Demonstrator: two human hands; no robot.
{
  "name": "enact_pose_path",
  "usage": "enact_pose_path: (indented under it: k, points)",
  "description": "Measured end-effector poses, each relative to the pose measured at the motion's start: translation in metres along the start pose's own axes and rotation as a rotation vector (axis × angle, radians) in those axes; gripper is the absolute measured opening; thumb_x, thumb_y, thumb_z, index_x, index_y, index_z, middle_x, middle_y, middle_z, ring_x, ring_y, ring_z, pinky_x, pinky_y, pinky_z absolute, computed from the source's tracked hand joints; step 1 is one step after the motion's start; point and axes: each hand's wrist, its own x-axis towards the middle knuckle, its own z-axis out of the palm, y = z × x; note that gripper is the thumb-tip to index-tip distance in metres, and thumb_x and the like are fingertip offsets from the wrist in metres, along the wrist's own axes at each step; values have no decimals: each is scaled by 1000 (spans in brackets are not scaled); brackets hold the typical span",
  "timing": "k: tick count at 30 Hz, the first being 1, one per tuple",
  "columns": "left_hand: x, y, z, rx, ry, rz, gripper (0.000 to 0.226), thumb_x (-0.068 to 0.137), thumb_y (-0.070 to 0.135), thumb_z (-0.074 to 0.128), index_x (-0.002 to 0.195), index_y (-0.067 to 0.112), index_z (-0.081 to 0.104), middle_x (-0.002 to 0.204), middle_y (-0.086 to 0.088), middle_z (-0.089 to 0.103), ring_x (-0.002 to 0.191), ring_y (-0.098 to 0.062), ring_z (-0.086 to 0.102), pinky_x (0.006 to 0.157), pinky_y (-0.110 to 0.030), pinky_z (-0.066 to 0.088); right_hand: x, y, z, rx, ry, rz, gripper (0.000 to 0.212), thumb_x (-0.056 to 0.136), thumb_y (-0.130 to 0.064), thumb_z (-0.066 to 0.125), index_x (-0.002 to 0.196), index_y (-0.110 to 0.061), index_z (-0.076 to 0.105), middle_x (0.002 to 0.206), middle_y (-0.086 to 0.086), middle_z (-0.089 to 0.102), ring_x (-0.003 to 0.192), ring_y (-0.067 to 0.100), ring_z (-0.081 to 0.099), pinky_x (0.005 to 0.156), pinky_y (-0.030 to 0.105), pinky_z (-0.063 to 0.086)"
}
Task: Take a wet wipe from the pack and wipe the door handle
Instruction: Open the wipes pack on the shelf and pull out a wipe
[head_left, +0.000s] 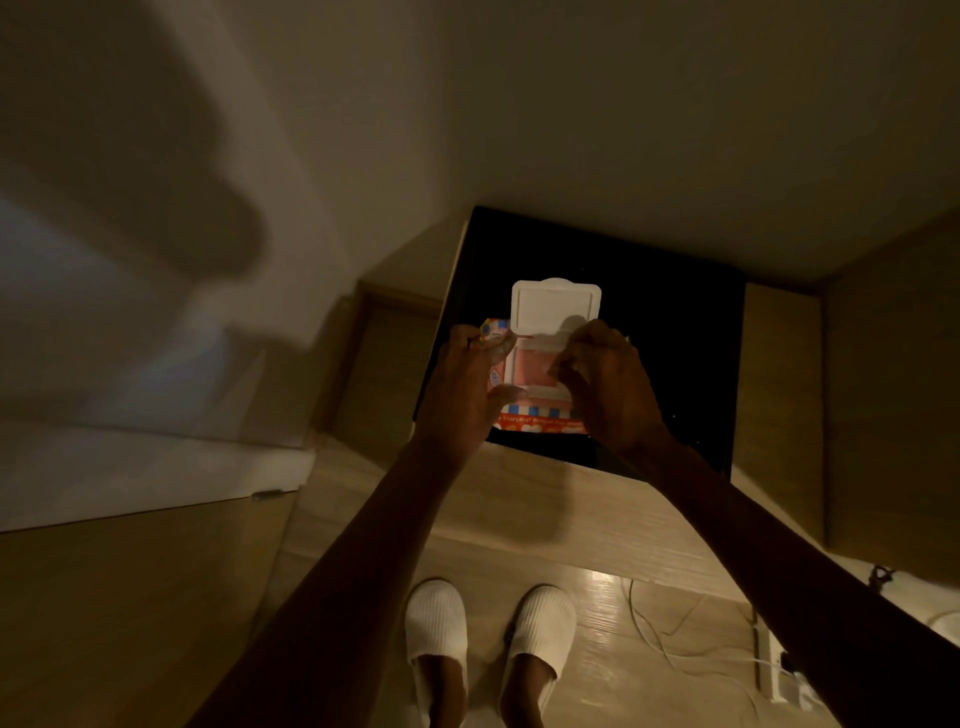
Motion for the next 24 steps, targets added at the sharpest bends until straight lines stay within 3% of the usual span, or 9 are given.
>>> enact_pose_path:
  k: [5, 10, 13, 16, 18, 20, 24]
  points:
    - [-1, 2, -1, -6, 16, -5, 64, 81, 28, 74, 140, 19, 48, 142, -9, 38, 130, -23, 41, 104, -33, 41, 5, 0, -10, 81, -91, -4, 12, 88, -10, 66, 90, 2, 68, 119, 18, 56, 113, 31, 53, 94, 29, 43]
    - [-1, 3, -4, -14, 4, 2, 64, 81, 27, 74, 139, 18, 49, 140, -10, 38, 128, -24, 42, 103, -36, 46, 13, -4, -25, 304, -213, 117, 15, 89, -3, 63, 103, 0, 63, 124, 19, 56, 118, 30, 53, 100, 31, 45]
    - [0, 3, -3, -35, -15, -16, 64, 82, 25, 73, 141, 19, 47, 141, -10, 36, 129, -24, 42, 99, -40, 50, 12, 4, -32, 444, -216, 149, 17, 91, 3, 57, 106, 3, 64, 112, 20, 59, 102, 21, 60, 84, 20, 48]
    - [1, -1, 0, -48, -23, -11, 64, 82, 25, 73, 140, 19, 47, 140, -9, 35, 127, -24, 44, 95, -43, 53, 6, 9, -31, 723, -148, 214, 21, 89, 18, 48, 101, 10, 63, 90, 12, 58, 79, 1, 66, 77, 17, 54]
    - [1, -4, 1, -50, -15, -6, 64, 81, 26, 74, 140, 19, 48, 139, -9, 36, 126, -25, 45, 94, -43, 53, 5, 7, -28, 674, -101, 226, 19, 87, 13, 57, 106, 12, 58, 94, 10, 60, 87, 10, 65, 90, 33, 55]
    - [2, -5, 2, -33, -13, -10, 65, 81, 26, 74, 140, 20, 47, 139, -9, 36, 126, -25, 45, 96, -42, 52, 3, 7, -27, 526, -85, 143, 21, 82, 1, 70, 101, -2, 62, 105, 12, 62, 98, 23, 63, 93, 46, 52]
    - [3, -6, 4, -46, -19, -19, 65, 80, 25, 74, 140, 22, 47, 139, -7, 36, 126, -25, 46, 95, -42, 53, -1, 10, -23, 215, -121, 41, 28, 80, -17, 77, 106, -14, 66, 125, 9, 56, 113, 24, 56, 95, 39, 50]
